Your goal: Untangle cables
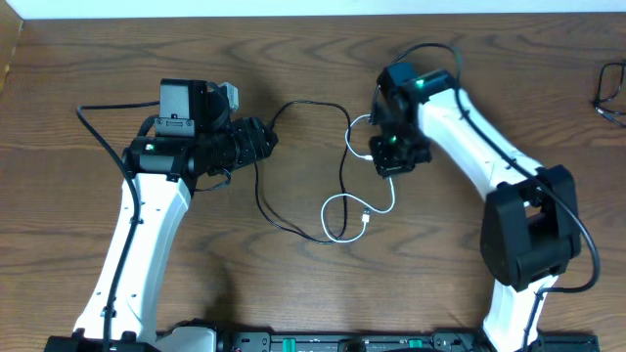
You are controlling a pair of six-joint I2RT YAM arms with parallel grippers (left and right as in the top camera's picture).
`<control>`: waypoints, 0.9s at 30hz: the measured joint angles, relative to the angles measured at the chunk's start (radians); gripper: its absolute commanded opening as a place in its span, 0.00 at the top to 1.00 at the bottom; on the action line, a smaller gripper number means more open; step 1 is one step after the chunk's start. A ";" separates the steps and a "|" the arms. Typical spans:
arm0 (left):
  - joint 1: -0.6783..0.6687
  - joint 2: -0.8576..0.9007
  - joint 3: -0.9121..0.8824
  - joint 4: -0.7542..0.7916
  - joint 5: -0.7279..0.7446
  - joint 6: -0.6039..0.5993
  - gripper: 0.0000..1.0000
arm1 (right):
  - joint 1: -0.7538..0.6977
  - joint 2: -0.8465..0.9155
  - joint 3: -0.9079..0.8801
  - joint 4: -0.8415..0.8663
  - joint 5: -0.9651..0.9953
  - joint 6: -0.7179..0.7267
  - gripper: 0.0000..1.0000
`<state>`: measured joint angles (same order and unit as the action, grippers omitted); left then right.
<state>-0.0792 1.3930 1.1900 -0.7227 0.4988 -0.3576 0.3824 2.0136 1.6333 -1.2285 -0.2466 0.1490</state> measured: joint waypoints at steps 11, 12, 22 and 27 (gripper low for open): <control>0.000 0.000 0.000 -0.002 0.000 0.000 0.40 | -0.337 -0.288 0.277 -0.040 -0.006 0.000 0.99; 0.000 0.000 0.000 -0.002 0.000 0.000 0.40 | -0.374 -0.330 0.298 -0.027 -0.014 0.000 0.99; 0.000 0.000 0.000 0.001 0.000 0.000 0.40 | -0.544 -0.641 0.347 0.087 -0.077 0.000 0.99; 0.000 0.000 0.000 0.001 0.000 0.000 0.40 | -0.591 -0.692 0.347 0.117 -0.045 0.000 0.99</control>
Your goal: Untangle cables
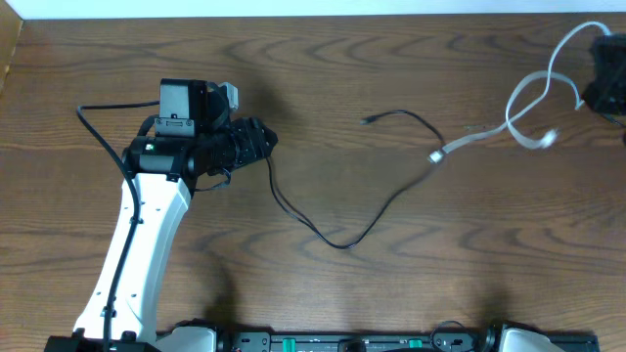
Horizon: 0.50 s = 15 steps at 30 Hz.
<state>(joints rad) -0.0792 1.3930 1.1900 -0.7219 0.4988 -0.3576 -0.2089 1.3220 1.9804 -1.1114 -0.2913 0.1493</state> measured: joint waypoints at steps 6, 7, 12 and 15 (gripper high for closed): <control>0.000 0.000 0.000 0.000 0.002 0.019 0.42 | -0.016 0.001 0.000 -0.043 0.023 -0.009 0.99; -0.002 0.000 0.000 0.000 0.012 0.036 0.42 | -0.016 0.008 0.000 -0.058 0.024 -0.013 0.99; -0.050 0.000 0.000 -0.001 0.056 0.151 0.40 | -0.016 0.054 0.000 -0.111 0.028 -0.026 0.99; -0.132 0.000 0.000 0.002 0.069 0.225 0.36 | -0.016 0.079 0.000 -0.126 0.031 -0.028 0.99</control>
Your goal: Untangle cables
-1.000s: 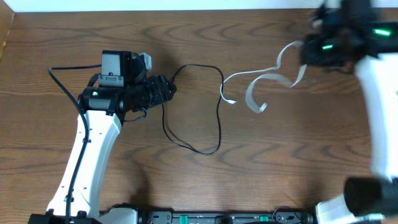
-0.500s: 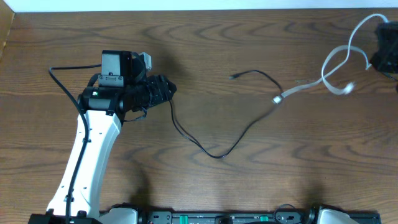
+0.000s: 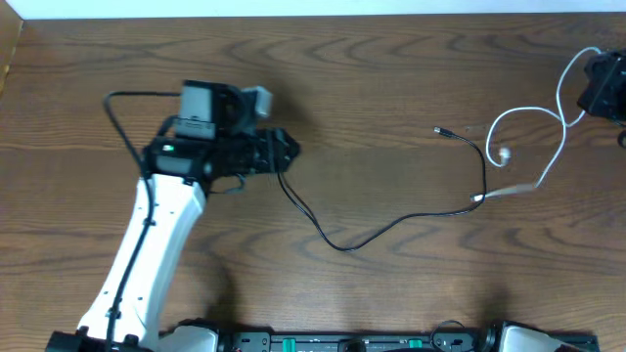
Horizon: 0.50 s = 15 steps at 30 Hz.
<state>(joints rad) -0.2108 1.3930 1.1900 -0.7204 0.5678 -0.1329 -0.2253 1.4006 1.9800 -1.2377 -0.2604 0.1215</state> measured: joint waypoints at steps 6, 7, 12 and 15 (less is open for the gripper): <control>-0.233 0.035 0.000 0.063 0.011 0.090 0.33 | 0.000 0.004 -0.001 -0.003 0.003 0.000 0.99; -0.262 0.051 0.000 0.078 0.011 0.097 0.33 | 0.000 0.004 -0.001 -0.008 0.003 0.000 0.99; -0.407 0.193 0.000 0.223 0.013 0.113 0.33 | 0.000 0.005 -0.001 -0.030 0.004 0.000 0.99; -0.467 0.253 0.000 0.318 0.011 0.111 0.33 | 0.000 0.005 -0.001 -0.037 0.005 -0.003 0.99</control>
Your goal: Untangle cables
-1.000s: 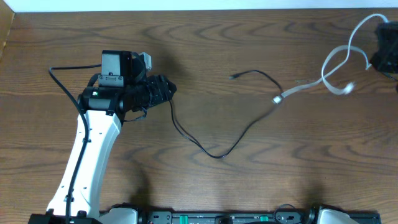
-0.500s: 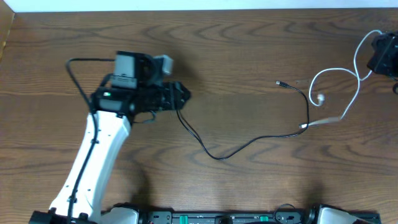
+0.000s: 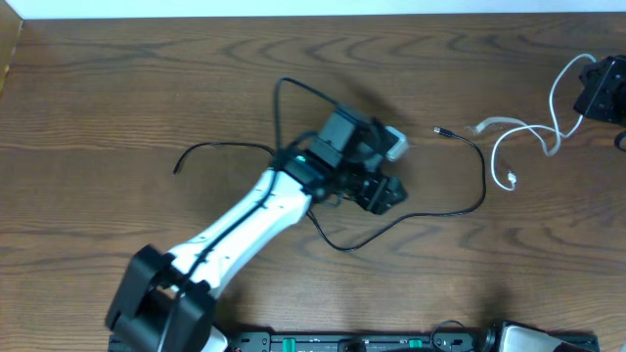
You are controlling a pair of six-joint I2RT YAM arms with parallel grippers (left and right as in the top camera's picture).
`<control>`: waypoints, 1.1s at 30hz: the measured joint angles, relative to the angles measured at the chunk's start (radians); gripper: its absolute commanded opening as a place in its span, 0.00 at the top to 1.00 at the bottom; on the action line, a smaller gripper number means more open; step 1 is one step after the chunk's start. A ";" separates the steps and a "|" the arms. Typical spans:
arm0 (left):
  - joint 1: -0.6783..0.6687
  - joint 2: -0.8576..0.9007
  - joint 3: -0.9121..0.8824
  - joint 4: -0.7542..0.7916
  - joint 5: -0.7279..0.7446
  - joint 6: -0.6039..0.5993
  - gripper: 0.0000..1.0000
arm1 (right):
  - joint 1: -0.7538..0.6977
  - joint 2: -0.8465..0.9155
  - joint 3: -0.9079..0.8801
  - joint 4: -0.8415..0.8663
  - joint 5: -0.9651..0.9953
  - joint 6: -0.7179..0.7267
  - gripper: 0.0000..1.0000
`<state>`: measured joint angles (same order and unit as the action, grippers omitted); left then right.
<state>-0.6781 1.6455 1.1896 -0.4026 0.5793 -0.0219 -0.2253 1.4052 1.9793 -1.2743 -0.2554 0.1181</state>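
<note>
A thin black cable [image 3: 460,209] curves across the table's middle, its small plug [image 3: 438,129] pointing left. Its other end runs under the wrist of my left gripper [image 3: 391,192], which lies low over the middle with fingers together, apparently shut on it. A white cable [image 3: 528,132] loops at the right, with one end [image 3: 484,125] lying close to the black cable's upper stretch. The white cable's far part leads into my right gripper [image 3: 599,90] at the frame's right edge, which is shut on it. That gripper is only partly in view.
My left arm [image 3: 240,220] stretches diagonally from the front left across the table. Its own black wiring [image 3: 223,148] arches to the left of it and in a loop [image 3: 293,88] behind it. A dark rail [image 3: 342,342] lines the front edge.
My left gripper has moved from the left-centre to the table's middle, bunching the black cable's near end. The white cable's free end has shifted up, off the black cable's bend.
Both cables first lay interlooped in the middle, my left gripper on the black one and my right over the knot. Then my right gripper was at the far right with the white cable drawn out. The white end trailed by the black cable; now they lie apart.
</note>
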 measured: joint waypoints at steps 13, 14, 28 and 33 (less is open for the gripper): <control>-0.167 0.138 0.000 0.198 -0.148 -0.024 0.32 | -0.001 0.000 0.000 0.019 0.085 0.006 0.99; -0.168 0.139 0.000 0.196 -0.159 -0.027 0.33 | -0.004 0.000 0.000 0.034 0.119 0.010 0.99; -0.167 0.139 0.000 0.149 -0.219 -0.034 0.32 | -0.267 0.101 0.000 0.244 0.460 0.114 0.99; -0.167 0.139 0.000 0.145 -0.219 -0.034 0.32 | -0.384 0.245 0.000 0.285 0.477 0.160 0.99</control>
<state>-0.8455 1.7844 1.1896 -0.2573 0.3599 -0.0555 -0.6090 1.6501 1.9793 -0.9890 0.2218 0.2783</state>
